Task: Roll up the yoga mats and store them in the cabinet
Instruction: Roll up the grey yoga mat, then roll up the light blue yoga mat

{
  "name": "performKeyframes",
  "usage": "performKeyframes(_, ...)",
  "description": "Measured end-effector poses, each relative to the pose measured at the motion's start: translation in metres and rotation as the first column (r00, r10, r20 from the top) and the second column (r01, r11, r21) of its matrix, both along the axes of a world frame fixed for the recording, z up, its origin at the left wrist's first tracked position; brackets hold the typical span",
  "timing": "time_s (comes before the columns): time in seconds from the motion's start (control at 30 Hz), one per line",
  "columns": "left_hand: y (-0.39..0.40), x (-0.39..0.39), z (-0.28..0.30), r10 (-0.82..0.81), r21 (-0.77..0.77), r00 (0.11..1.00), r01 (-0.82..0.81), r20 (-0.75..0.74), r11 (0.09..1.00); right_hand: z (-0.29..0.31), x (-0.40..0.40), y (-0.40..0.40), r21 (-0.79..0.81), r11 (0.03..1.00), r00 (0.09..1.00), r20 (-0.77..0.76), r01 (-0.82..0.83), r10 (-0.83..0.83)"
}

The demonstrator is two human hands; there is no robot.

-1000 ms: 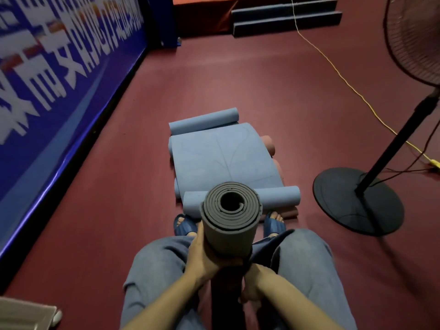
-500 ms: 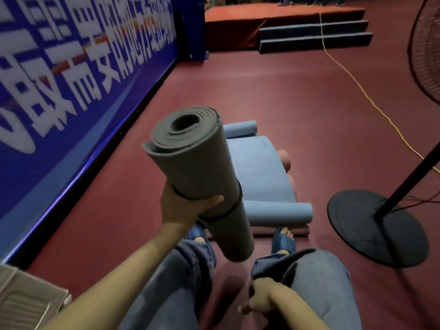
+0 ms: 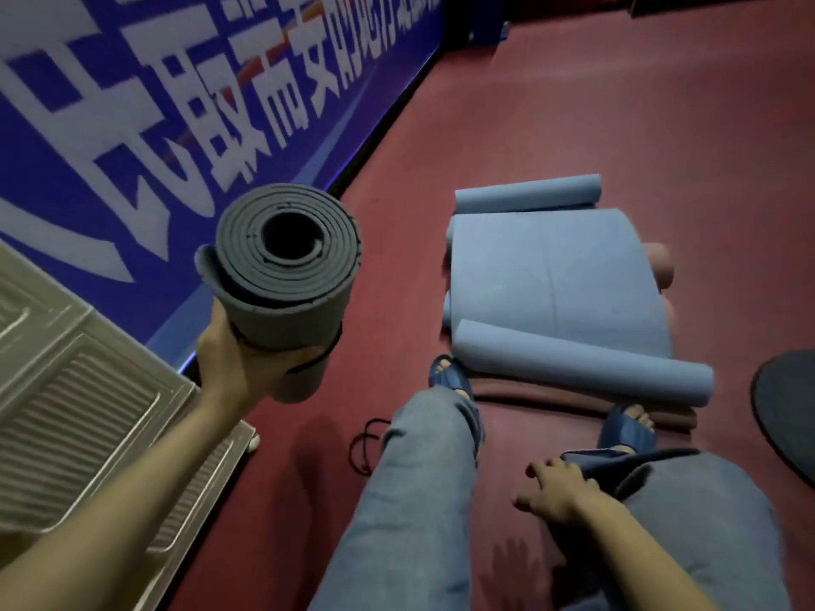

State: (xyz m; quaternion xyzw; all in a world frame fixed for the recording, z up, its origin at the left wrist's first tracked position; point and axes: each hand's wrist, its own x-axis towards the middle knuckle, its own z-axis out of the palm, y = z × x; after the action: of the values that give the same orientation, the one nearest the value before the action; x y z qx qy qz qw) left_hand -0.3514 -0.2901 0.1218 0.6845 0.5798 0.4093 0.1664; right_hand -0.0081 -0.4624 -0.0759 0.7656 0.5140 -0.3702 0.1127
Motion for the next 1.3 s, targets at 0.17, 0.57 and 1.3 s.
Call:
performKeyframes(0.17,-0.043,-0.079,-0.015,0.097,-0.194,0.977,-0.134,-0.19,0.972,-0.001,-0.013,0.009,0.096,0.992,0.997,-0.005,-0.081,0.082)
performKeyframes(0.57,-0.003,-0.162,-0.111,-0.241,-0.59,0.559,-0.609,-0.793,0.529,0.004,-0.022,0.017,0.095,0.991,0.996,0.017,-0.091,0.09)
performKeyframes(1.3,0.006,0.3,-0.197,-0.799,-0.754,0.163,0.268,-0.579,0.6,0.015,0.115,0.086,-0.048,0.966,0.964,0.101,0.254,-0.248)
